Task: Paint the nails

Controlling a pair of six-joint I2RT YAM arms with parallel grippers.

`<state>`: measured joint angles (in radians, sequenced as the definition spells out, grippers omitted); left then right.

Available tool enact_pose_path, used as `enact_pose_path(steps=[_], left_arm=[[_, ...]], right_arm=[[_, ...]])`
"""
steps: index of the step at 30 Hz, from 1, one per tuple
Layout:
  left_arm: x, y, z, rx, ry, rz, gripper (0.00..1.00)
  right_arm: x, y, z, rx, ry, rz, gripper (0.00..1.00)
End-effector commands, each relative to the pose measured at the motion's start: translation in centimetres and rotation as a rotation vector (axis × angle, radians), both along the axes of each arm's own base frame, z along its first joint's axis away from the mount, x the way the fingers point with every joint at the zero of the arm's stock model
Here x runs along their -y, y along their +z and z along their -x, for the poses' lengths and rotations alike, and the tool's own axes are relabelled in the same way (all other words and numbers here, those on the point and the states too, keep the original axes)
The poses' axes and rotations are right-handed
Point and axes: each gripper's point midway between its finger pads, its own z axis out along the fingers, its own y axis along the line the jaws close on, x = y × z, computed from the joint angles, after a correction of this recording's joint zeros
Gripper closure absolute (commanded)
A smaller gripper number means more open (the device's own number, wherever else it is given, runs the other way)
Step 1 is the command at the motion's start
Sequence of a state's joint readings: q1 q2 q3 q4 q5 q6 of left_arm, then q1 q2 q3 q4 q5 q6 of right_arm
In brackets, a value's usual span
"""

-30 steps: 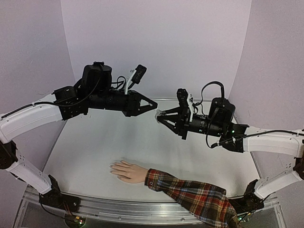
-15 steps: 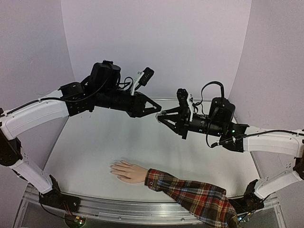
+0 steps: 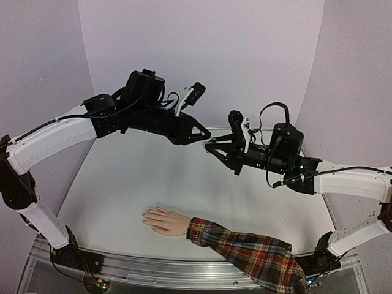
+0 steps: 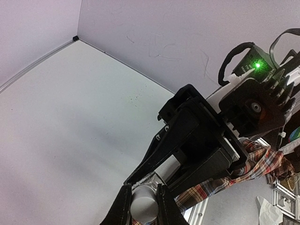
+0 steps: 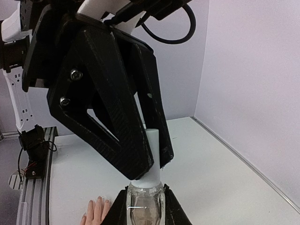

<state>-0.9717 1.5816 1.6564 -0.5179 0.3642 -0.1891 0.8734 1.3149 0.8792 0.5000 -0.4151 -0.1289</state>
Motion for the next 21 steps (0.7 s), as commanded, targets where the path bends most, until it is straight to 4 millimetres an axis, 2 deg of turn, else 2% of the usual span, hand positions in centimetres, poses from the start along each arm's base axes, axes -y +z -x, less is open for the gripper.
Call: enact_pose_path(steps=[1,3,6,9,14,17,20,21], left_arm=[[0.4,-1.7,0.1,-0.01,-0.004,-0.082,0.95],[0.2,-1.1,-0.2,0.006,0.019,-0.066,0.87],[-0.2,0.5,-0.8,0.032,0.065,-0.021,0.68],[-0.9,3.3,-1.1,0.055,0.123,0.075,0.5],[-3.2,6.7,-1.1,0.066,0.219,0.209,0.37],[-4.8,7.7,-0.7,0.021,0.274,0.281,0.31],[-4.7,8.1,-1.1,-0.065,0.314,0.323,0.21],[-4.4,8.3,-1.4,-0.095,0.329,0.338,0.2]], right_arm=[[0.0,6.8,0.4,0.138,0.002,-0.158,1.0],[0.2,6.2,0.2,0.128,-0.012,-0.153,1.0],[0.5,5.4,0.0,0.113,-0.033,-0.152,1.0],[0.8,4.7,-0.4,0.1,-0.064,-0.149,1.0],[1.3,3.7,-0.9,0.088,-0.109,-0.138,1.0],[1.6,3.4,-1.0,0.079,-0.122,-0.145,1.0],[1.5,3.4,-1.1,0.074,-0.119,-0.163,1.0],[1.4,3.5,-1.2,0.073,-0.12,-0.169,1.0]])
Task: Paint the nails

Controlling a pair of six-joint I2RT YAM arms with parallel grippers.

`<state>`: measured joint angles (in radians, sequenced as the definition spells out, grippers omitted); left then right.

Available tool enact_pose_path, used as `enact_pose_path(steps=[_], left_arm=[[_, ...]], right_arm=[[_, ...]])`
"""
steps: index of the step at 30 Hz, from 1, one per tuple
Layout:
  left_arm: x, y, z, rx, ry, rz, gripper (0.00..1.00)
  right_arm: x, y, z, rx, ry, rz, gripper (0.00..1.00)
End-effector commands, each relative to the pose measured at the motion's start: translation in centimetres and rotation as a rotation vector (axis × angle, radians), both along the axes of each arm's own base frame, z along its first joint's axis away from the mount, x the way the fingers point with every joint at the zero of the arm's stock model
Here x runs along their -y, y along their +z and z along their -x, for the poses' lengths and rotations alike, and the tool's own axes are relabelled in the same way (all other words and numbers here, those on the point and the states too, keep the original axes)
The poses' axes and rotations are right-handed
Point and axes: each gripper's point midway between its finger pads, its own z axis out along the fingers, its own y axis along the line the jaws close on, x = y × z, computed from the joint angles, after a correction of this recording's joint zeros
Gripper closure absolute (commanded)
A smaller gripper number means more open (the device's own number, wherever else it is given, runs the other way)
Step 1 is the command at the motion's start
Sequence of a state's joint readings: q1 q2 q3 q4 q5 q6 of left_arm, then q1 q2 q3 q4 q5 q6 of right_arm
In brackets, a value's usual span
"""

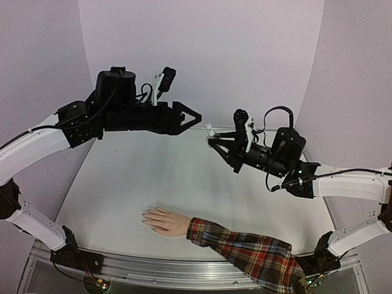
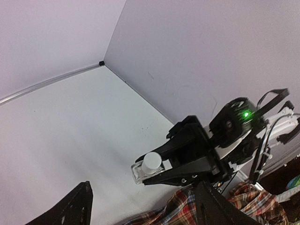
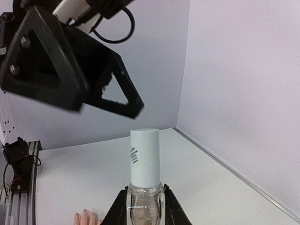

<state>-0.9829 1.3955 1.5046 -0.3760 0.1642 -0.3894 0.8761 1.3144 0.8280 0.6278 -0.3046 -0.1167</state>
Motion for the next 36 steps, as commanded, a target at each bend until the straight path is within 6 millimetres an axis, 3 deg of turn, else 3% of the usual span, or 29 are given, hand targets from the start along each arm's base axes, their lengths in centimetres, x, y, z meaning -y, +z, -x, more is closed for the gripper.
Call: enact_pose_path(steps=[1,7,14,17,20,36], left_arm=[[0.0,4.4,-1.1,-0.08,0.095,0.195,0.22],[2.1,3.3,-3.5,-0.142,0.169,0.181,0.29],[4.6,4.0,-3.4,-0.055,0.158,0.189,0.31],[4.9,3.8,-3.5,-0.017,0.191,0.173,0.32],[5.0,3.5,-3.7,-0.002,0.204,0.167,0.42],[6.1,2.7,-4.0,0.006,0.199,0.129,0.7]], right_arm=[[0.4,3.0,0.1,0.044,-0.014,-0.108,1.0],[0.6,4.6,-0.7,0.049,-0.059,-0.156,1.0],[0.8,5.7,-1.8,0.049,-0.111,-0.184,1.0],[1.0,5.9,-2.1,0.052,-0.132,-0.188,1.0],[1.0,6.1,-2.1,0.059,-0.137,-0.189,1.0],[0.6,6.3,-2.3,0.061,-0.127,-0.185,1.0]])
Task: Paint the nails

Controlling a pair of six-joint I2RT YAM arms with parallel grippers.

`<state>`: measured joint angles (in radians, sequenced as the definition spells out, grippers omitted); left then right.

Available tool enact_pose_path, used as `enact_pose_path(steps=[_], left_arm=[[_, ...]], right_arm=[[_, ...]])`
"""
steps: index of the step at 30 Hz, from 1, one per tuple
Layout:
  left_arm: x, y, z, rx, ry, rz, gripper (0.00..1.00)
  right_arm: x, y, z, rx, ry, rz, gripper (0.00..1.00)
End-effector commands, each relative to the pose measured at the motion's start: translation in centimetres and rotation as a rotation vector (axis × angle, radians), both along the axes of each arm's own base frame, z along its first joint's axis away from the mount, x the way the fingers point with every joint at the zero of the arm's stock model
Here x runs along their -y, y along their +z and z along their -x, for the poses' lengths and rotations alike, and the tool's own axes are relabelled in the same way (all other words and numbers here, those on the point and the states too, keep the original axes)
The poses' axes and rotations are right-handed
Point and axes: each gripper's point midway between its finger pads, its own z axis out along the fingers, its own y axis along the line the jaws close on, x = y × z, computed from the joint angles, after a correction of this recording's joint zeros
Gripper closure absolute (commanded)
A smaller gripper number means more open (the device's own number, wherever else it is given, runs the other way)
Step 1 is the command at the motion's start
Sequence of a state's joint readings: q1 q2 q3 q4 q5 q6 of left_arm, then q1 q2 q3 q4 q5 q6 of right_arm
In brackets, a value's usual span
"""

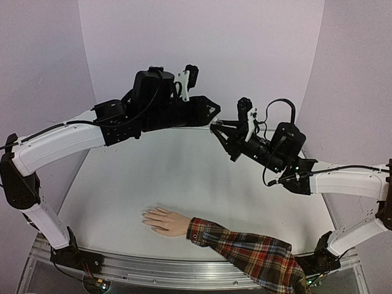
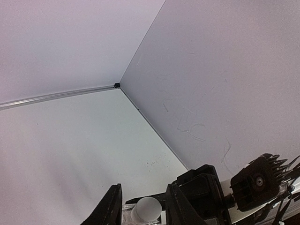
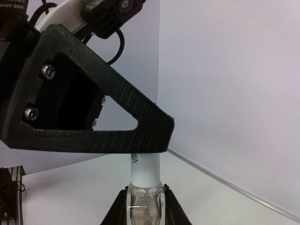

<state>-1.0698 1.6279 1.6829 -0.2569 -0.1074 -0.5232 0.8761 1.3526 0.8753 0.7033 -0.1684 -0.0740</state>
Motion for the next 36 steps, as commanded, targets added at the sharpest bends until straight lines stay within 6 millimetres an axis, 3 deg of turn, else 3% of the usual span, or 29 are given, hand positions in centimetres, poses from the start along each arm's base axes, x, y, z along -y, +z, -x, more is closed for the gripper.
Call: enact_pose_path(steps=[1,8,11,14,17,20,21,23,25,29,30,32,36], left_arm=[[0.4,2.1,0.0,0.037,-0.012,0.036,0.72],[0.8,0.9,0.5,0.035,-0.045,-0.001,0.85],[1.2,0.3,1.3,0.05,-0.104,-0.022,0.96],[2.5,-0.2,4.5,0.119,-0.328,-0.039,1.0],[3.4,-1.7,10.3,0.174,-0.705,-0.071,1.0],[1.7,-2.6,13.3,0.206,-0.929,-0.05,1.0],[0.7,-1.9,14.3,0.214,-1.008,-0.005,1.0],[-1.2,-1.2,14.1,0.21,-1.081,0.062,1.0],[-2.6,0.0,14.2,0.243,-1.119,0.108,1.0],[-3.0,0.9,13.1,0.292,-1.085,0.113,1.0],[-2.7,1.0,12.6,0.285,-1.072,0.105,0.98],[-2.2,1.2,11.2,0.265,-0.997,0.083,0.74],[-3.0,2.5,9.3,0.272,-0.817,0.087,0.44]], right_arm=[[-0.1,3.8,0.2,0.062,0.002,-0.085,1.0],[0.1,4.5,0.2,0.06,-0.001,-0.105,1.0],[0.0,4.9,0.5,0.063,0.015,-0.114,1.0],[-0.1,5.5,1.1,0.071,0.066,-0.121,1.0],[0.1,6.4,2.7,0.059,0.2,-0.146,1.0],[0.0,7.3,6.4,0.104,0.422,-0.122,1.0],[0.2,7.5,7.8,0.126,0.495,-0.108,1.0],[0.8,8.0,9.7,0.145,0.608,-0.093,1.0],[1.4,8.6,10.7,0.142,0.677,-0.09,1.0],[1.7,9.2,10.5,0.14,0.666,-0.103,1.0],[1.7,9.2,10.2,0.136,0.653,-0.106,1.0],[1.5,8.9,9.5,0.13,0.617,-0.109,1.0],[1.7,8.0,6.9,0.116,0.474,-0.113,1.0]])
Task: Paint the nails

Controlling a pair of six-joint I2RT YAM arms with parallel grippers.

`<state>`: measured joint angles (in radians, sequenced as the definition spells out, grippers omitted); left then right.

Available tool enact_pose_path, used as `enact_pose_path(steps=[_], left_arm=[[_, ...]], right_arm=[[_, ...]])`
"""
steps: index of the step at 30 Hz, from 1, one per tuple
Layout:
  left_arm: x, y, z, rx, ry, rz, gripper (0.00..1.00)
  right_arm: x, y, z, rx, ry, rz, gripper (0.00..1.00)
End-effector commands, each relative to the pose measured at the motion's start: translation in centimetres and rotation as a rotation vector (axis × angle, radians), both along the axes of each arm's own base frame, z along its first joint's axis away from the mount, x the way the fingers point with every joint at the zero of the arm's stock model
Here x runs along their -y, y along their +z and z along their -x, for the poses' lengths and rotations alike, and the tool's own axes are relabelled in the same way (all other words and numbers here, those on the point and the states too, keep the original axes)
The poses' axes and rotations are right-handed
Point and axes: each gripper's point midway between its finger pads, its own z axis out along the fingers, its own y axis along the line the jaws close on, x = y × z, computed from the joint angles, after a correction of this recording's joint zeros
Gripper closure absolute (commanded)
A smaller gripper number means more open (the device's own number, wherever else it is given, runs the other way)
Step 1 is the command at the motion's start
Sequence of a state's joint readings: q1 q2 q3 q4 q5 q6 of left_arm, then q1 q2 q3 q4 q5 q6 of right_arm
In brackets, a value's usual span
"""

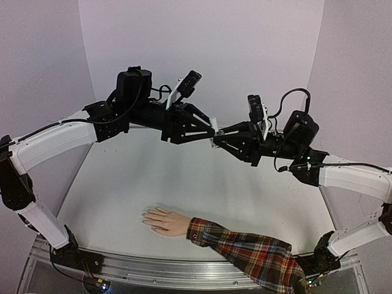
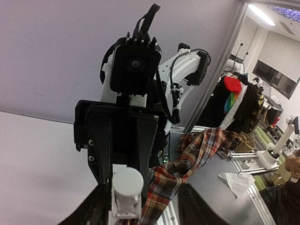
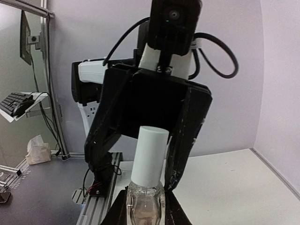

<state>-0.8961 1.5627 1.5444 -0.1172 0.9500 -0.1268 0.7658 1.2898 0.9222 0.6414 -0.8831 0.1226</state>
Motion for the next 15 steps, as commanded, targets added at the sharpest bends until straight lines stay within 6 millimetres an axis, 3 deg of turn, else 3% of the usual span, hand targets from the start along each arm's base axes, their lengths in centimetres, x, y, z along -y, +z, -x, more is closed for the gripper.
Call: enact_pose_path(steps=[1,3,5,8,10,13,15], left_arm=[[-1.7,2.0,-1.4,-0.034,0.161,0.018,0.4],[-2.5,2.8,-2.3,-0.055,0.264,0.04,0.17],[-3.3,3.4,-5.2,-0.134,0.461,0.067,0.12],[-3.7,3.3,-8.2,-0.244,0.655,0.079,0.13],[-3.7,3.2,-10.0,-0.296,0.768,0.075,0.23],[-2.2,2.5,-12.1,-0.314,0.845,0.026,0.27],[-0.8,3.1,-12.2,-0.28,0.854,0.023,0.25]], right_arm=[[2.1,5.3,-2.1,0.132,-0.195,-0.143,1.0],[2.2,4.4,-3.7,0.13,-0.283,-0.112,1.0],[2.7,4.0,-5.6,0.108,-0.393,-0.1,1.0],[3.3,3.5,-7.8,0.107,-0.518,-0.087,1.0],[3.6,3.3,-9.1,0.094,-0.593,-0.079,1.0],[3.8,3.2,-10.2,0.088,-0.662,-0.073,1.0],[3.7,3.1,-10.5,0.093,-0.686,-0.063,1.0]])
